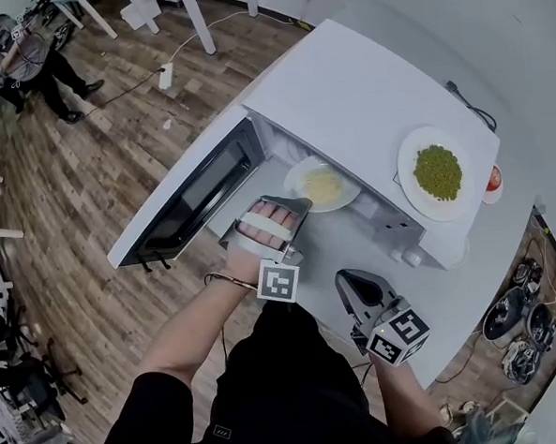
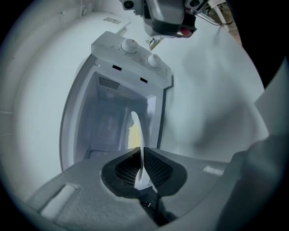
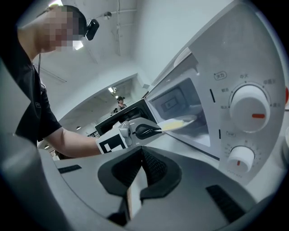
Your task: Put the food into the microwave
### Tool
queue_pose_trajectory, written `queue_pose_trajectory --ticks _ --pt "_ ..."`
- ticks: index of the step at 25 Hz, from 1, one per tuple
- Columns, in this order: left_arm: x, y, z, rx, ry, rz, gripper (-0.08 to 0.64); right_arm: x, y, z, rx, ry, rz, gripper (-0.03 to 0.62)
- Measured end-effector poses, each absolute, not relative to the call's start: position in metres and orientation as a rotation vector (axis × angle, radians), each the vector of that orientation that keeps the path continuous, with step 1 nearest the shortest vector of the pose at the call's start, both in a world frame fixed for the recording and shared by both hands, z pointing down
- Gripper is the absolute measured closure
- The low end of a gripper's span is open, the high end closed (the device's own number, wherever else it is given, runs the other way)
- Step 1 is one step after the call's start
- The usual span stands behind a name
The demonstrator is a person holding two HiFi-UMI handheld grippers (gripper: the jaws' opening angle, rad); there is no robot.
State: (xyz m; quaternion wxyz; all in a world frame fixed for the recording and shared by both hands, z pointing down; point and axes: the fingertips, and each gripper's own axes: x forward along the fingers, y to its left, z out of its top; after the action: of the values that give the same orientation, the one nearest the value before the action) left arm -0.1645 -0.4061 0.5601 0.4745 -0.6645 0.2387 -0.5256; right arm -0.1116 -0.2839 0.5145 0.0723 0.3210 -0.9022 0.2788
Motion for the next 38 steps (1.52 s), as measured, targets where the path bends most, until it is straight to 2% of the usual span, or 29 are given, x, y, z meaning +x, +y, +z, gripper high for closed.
queue_pose_trajectory --ticks 19,27,28,30,31,36,38 --pt "-0.142 -0.46 0.581 -1.618 0.564 -1.286 0.537 -0.109 -0.286 0.539 1.044 -2.666 0.924 0.578" --pt "-0.131 -0.464 0.61 -1.833 0.4 -1.492 0.535 -0.088 -0.28 0.528 1.153 -2.639 0.96 0.578" --pt "-0.132 -0.464 0.61 -1.838 0.387 -1.518 0.529 -0.085 -0.279 0.526 1.164 -2.635 0.966 0.578" --pt "-0.136 -0.46 0.608 -1.829 0.363 -1.549 0.46 -0.081 -0.276 0.523 1.183 -2.634 0.977 0.578" --pt "-0.138 -0.458 0.606 -1.819 0.355 -1.551 0.451 -0.079 -0.275 0.521 1.191 -2.637 0.979 0.578" --pt "-0.147 -0.451 0.6 -1.782 0.346 -1.525 0.451 -0.073 -0.274 0.514 1.224 -2.646 0.966 0.578" --pt "-0.149 -0.453 0.601 -1.772 0.347 -1.525 0.476 -0.071 -0.273 0.513 1.231 -2.642 0.964 0.578"
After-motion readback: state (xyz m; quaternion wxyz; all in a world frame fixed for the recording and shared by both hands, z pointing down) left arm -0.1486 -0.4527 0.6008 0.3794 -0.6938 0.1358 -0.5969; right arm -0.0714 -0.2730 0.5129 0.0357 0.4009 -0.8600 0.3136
